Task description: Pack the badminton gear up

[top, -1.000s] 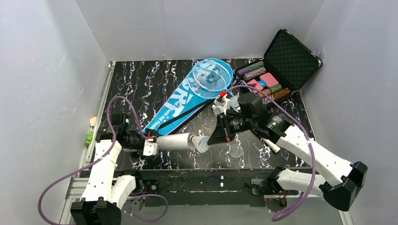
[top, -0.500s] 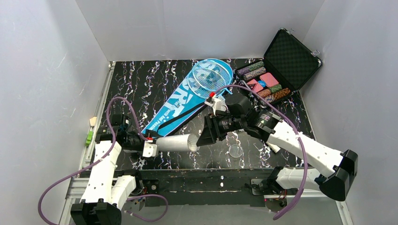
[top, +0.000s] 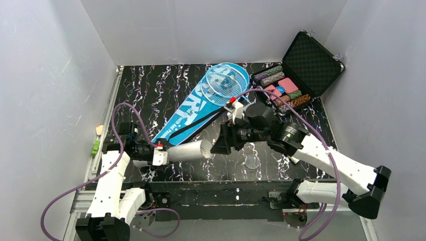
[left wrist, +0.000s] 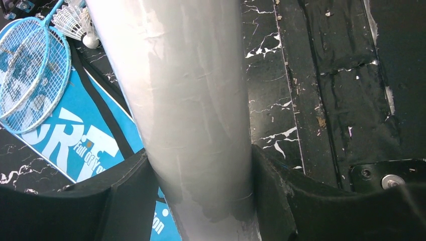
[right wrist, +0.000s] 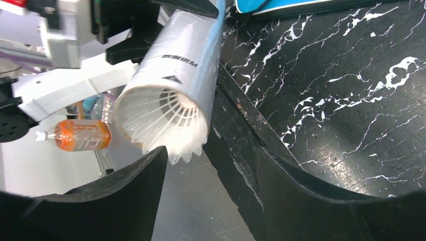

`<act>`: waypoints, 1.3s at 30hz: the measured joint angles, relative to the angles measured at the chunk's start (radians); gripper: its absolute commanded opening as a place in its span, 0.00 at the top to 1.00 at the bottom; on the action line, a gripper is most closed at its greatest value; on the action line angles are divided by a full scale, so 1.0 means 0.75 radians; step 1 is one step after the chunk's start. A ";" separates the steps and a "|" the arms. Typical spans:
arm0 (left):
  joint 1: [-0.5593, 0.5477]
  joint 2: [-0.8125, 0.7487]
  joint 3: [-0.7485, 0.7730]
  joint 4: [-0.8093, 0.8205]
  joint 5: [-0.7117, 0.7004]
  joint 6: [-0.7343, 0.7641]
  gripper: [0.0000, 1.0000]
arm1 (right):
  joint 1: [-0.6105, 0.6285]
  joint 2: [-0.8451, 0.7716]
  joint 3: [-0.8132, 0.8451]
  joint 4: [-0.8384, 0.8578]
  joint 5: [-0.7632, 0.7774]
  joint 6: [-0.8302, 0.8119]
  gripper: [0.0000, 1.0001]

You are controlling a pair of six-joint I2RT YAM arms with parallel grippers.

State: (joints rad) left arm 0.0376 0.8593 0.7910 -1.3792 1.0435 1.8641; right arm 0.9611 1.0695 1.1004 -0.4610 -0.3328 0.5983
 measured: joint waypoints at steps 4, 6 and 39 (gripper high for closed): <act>0.000 -0.008 0.001 0.001 0.013 -0.027 0.92 | 0.056 0.096 0.013 0.001 0.082 0.000 0.27; 0.000 -0.015 0.002 0.000 0.017 -0.035 0.92 | 0.077 0.131 0.013 0.002 0.128 0.001 0.27; 0.006 -0.021 -0.043 0.101 0.046 -0.202 0.91 | -0.362 -0.103 0.009 0.046 0.539 0.002 0.17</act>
State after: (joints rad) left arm 0.0422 0.8433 0.7586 -1.3033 1.0779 1.7126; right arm 0.6895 0.9924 1.1069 -0.4263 0.0715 0.5995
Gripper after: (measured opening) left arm 0.573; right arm 0.826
